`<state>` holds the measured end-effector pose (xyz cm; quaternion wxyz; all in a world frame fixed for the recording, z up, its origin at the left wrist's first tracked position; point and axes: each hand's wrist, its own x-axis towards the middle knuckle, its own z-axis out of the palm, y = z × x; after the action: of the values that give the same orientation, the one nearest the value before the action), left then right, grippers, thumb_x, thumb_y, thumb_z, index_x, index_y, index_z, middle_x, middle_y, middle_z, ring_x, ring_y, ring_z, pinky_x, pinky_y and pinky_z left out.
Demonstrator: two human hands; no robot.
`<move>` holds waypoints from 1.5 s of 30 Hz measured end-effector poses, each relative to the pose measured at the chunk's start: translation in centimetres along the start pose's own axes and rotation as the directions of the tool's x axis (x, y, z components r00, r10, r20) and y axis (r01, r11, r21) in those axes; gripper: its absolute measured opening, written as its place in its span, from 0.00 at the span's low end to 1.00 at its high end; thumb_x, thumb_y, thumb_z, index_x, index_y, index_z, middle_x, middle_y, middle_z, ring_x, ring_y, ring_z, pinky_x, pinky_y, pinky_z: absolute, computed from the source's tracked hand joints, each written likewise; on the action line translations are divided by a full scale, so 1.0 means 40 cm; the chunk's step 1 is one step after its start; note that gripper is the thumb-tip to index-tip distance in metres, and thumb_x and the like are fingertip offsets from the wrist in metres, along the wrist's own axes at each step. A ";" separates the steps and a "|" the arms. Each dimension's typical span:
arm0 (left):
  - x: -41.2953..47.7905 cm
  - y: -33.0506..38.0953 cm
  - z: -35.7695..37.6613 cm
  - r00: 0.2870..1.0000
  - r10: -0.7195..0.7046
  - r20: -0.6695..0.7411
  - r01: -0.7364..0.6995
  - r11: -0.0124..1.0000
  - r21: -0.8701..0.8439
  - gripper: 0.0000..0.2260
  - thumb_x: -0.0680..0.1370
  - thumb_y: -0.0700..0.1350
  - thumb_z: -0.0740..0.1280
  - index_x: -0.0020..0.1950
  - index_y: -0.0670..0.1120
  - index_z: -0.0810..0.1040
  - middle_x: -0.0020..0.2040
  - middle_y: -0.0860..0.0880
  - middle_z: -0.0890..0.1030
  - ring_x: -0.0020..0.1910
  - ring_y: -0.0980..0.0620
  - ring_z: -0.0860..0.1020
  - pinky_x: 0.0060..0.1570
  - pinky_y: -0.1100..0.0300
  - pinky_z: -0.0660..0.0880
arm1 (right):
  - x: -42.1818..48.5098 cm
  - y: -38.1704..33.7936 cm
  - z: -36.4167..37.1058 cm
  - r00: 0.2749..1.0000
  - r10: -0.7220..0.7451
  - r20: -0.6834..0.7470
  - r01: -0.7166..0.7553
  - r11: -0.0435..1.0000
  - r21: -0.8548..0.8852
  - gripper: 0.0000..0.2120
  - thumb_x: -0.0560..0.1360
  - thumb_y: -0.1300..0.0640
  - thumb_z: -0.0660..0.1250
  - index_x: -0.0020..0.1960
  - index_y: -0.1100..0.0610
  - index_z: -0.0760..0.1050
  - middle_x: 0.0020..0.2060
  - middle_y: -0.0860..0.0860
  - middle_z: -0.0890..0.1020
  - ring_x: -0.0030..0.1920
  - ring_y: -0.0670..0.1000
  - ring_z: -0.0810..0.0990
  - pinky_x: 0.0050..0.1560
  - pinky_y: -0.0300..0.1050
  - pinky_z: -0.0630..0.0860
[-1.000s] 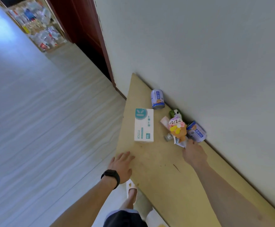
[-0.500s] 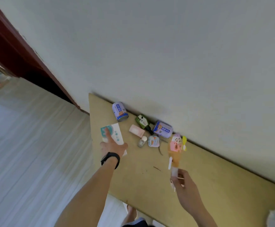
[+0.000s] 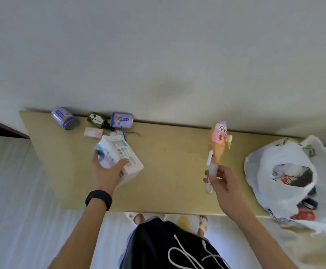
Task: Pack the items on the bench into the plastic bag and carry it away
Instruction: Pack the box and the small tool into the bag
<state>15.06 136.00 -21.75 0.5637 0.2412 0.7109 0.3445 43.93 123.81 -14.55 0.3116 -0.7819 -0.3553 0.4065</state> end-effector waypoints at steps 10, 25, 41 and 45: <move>-0.471 0.035 0.635 0.893 0.174 0.414 -0.135 0.983 -0.122 0.37 0.73 0.39 0.74 0.74 0.61 0.60 0.56 0.54 0.84 0.50 0.53 0.84 0.47 0.50 0.81 | -0.087 0.238 -0.648 0.915 0.009 -0.404 -0.008 1.000 0.003 0.09 0.81 0.55 0.63 0.60 0.49 0.71 0.45 0.40 0.82 0.47 0.42 0.81 0.49 0.48 0.76; -0.852 0.134 0.947 0.628 0.378 0.680 -0.564 0.823 0.064 0.40 0.73 0.38 0.73 0.75 0.63 0.56 0.53 0.52 0.82 0.43 0.59 0.84 0.31 0.65 0.78 | 0.038 0.425 -0.748 0.864 0.503 -0.006 -0.449 0.777 0.442 0.03 0.79 0.63 0.62 0.50 0.60 0.74 0.53 0.61 0.80 0.46 0.52 0.77 0.51 0.53 0.77; -0.784 -0.162 1.273 0.288 -0.147 0.946 -0.897 -0.388 0.212 0.49 0.65 0.67 0.69 0.74 0.66 0.39 0.73 0.41 0.59 0.63 0.36 0.70 0.54 0.47 0.75 | 0.032 0.576 -0.960 0.799 0.166 -0.578 -0.262 0.961 -0.086 0.32 0.72 0.68 0.62 0.75 0.58 0.61 0.75 0.56 0.62 0.64 0.62 0.73 0.54 0.50 0.74; -0.741 -0.241 1.313 0.194 -0.241 0.951 -0.864 -0.501 0.049 0.42 0.70 0.62 0.67 0.74 0.67 0.41 0.67 0.43 0.64 0.63 0.36 0.68 0.50 0.47 0.74 | -0.005 0.583 -0.945 0.775 0.053 -0.629 -0.134 0.988 -0.082 0.31 0.71 0.72 0.60 0.74 0.59 0.64 0.74 0.55 0.64 0.66 0.61 0.72 0.53 0.46 0.72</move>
<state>73.66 119.53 -16.95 0.1099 0.9641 0.1239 -0.2074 83.31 103.25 -14.60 0.3425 -0.9067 -0.2168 0.1168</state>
